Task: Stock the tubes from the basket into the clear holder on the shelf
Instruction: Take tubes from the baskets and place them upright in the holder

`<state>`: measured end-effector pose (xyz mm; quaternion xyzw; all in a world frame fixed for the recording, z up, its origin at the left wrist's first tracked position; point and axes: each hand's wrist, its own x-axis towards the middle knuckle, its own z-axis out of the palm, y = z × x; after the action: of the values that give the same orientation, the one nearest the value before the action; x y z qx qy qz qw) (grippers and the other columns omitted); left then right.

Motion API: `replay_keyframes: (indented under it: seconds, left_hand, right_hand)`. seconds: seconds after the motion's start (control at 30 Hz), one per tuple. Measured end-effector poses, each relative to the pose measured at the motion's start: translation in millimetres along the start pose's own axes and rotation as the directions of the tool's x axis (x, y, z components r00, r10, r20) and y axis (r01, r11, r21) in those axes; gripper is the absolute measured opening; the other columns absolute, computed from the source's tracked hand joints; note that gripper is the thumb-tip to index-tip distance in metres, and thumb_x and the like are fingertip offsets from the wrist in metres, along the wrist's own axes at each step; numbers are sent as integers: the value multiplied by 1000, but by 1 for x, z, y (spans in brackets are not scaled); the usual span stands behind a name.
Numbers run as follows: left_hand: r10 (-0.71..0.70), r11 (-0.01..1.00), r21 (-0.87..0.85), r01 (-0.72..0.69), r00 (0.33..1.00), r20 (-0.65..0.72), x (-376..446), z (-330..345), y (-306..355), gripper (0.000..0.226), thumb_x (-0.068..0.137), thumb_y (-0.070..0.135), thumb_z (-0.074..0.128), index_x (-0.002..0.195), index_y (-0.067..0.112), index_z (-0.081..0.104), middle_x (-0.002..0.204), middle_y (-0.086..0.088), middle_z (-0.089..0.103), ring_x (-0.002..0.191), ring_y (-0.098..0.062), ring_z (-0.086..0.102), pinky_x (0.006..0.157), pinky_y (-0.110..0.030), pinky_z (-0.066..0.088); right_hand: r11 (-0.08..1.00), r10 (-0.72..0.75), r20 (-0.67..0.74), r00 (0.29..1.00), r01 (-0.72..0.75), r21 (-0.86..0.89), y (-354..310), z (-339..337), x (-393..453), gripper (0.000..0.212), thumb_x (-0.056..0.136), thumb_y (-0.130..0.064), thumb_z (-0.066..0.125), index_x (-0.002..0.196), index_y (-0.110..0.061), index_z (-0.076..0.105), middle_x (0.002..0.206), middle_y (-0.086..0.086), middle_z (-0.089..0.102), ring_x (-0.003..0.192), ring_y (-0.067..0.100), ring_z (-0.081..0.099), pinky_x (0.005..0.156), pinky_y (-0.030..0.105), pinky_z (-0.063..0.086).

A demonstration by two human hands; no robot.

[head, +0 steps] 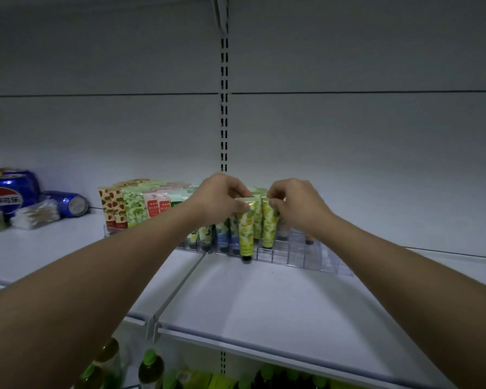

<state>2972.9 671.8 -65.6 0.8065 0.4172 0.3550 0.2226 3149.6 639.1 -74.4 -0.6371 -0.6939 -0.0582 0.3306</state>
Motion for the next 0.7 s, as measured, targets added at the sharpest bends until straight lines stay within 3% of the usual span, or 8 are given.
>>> replay_keyframes:
  seconds: [0.1, 0.23, 0.3, 0.4, 0.53, 0.63, 0.7]
  left_hand:
    - [-12, 1000, -19, 12, 1000, 20, -2, -7, 3, 13, 81, 11, 76, 90, 18, 69, 77, -2, 71, 66, -14, 67, 70, -32, 60]
    - [6, 999, -47, -6, 1000, -4, -6, -22, 16, 11, 81, 12, 76, 90, 16, 71, 77, 0, 73, 62, -8, 65, 61, -22, 54]
    - [10, 997, -74, -12, 1000, -26, -9, -31, 24, 11, 82, 13, 75, 91, 16, 71, 80, -1, 74, 68, -10, 66, 63, -21, 54]
    - [9, 995, -103, -16, 997, -72, -12, -38, 36, 11, 83, 10, 74, 93, 13, 72, 85, -4, 73, 79, -18, 69, 76, -31, 58]
    - [16, 994, -106, -33, 988, -157, -14, -37, 50, 8, 83, 5, 73, 86, 13, 72, 83, -4, 71, 85, -23, 70, 78, -29, 59]
    - [35, 998, -38, -43, 981, -192, -11, -30, 55, 10, 84, 6, 72, 82, 16, 72, 80, -2, 71, 82, -21, 70, 78, -32, 59]
    - [64, 997, 48, -55, 977, -205, -6, -22, 57, 8, 84, 7, 72, 90, 12, 74, 83, -2, 71, 80, -18, 68, 80, -33, 58]
  right_hand:
    - [1000, 15, 5, 1000, -15, 20, -1, 3, -2, 17, 93, -16, 60, 105, -15, 71, 105, 7, 68, 100, 25, 60, 83, 30, 45]
    - [1000, 26, -52, 998, -26, 1, 1, 2, -13, 34, 95, -23, 55, 129, -17, 53, 122, 7, 54, 106, 26, 56, 86, 34, 44]
    - [999, 45, -114, 992, -44, 10, 1, 3, -26, 31, 96, -24, 51, 126, -18, 49, 119, 4, 51, 98, 24, 56, 81, 36, 46]
    - [999, 33, -110, 993, -32, 7, 0, 7, -51, 15, 95, -21, 49, 108, -16, 54, 106, 2, 56, 90, 23, 54, 74, 36, 46]
    - [995, -55, 86, 995, 48, 85, -2, 16, -84, 13, 94, -28, 49, 93, -24, 61, 100, -2, 63, 91, 19, 60, 79, 38, 50]
    - [993, -91, 305, 948, 63, 99, 4, 24, -103, 36, 93, -50, 44, 121, -31, 58, 127, -6, 55, 112, 13, 52, 93, 34, 44]
    - [995, -94, 429, 898, 71, 70, 11, 30, -114, 56, 93, -62, 38, 141, -33, 44, 149, -8, 40, 133, 12, 38, 108, 32, 31]
